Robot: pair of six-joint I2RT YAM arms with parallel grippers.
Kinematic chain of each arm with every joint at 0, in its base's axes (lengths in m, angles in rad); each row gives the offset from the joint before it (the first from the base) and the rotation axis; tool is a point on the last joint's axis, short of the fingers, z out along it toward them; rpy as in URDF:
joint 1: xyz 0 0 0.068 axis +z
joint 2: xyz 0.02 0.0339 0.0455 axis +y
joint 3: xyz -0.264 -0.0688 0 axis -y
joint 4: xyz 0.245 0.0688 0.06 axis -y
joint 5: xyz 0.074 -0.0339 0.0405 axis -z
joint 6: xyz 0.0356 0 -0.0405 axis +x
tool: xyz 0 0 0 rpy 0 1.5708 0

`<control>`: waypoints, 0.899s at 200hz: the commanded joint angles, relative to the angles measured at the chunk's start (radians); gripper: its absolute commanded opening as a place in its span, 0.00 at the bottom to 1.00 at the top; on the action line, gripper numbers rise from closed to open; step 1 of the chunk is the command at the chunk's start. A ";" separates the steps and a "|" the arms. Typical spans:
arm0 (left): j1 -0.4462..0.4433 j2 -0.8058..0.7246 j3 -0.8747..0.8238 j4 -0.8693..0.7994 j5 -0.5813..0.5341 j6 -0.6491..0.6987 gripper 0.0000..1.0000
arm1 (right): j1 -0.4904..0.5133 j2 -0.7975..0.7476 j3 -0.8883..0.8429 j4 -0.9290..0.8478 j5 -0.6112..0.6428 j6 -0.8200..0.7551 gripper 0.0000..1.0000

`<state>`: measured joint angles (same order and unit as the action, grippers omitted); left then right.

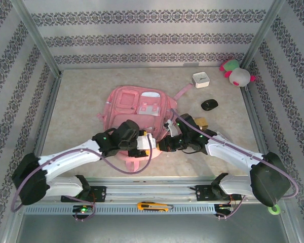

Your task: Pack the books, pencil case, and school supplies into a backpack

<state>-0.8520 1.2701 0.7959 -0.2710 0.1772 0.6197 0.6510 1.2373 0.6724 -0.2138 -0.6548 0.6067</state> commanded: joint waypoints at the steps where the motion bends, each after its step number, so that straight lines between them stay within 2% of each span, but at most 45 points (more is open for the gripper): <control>1: -0.013 0.034 -0.007 0.056 -0.093 -0.019 0.57 | 0.006 -0.036 0.033 0.059 -0.028 0.010 0.00; 25: -0.008 -0.024 -0.046 0.030 -0.052 0.020 0.12 | -0.039 -0.061 0.010 0.068 -0.040 0.022 0.00; 32: -0.001 -0.051 -0.061 0.016 -0.031 0.033 0.06 | -0.063 -0.065 -0.002 0.070 -0.044 0.024 0.00; 44: 0.020 -0.092 -0.076 -0.029 0.015 0.054 0.00 | -0.111 -0.070 -0.019 0.072 -0.056 0.025 0.00; 71: 0.061 -0.168 -0.087 -0.118 0.068 0.088 0.00 | -0.245 -0.061 -0.049 0.073 -0.062 0.002 0.00; 89: 0.082 -0.226 -0.105 -0.143 0.123 0.117 0.00 | -0.347 -0.025 -0.054 0.078 -0.018 -0.023 0.00; 108: 0.090 -0.271 -0.114 -0.170 0.185 0.150 0.00 | -0.430 0.035 -0.048 0.157 0.002 -0.018 0.00; 154: 0.091 -0.301 -0.126 -0.191 0.247 0.154 0.00 | -0.449 0.200 0.045 0.256 0.039 -0.031 0.00; 174: 0.092 -0.304 -0.125 -0.178 0.231 0.137 0.00 | -0.443 0.210 0.051 0.258 0.029 -0.034 0.00; 180: 0.093 -0.305 -0.125 -0.173 0.224 0.130 0.03 | -0.439 0.200 0.049 0.253 0.028 -0.036 0.00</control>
<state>-0.7639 1.0039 0.6712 -0.3645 0.3359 0.7429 0.2401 1.4395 0.6785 -0.0586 -0.7650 0.5911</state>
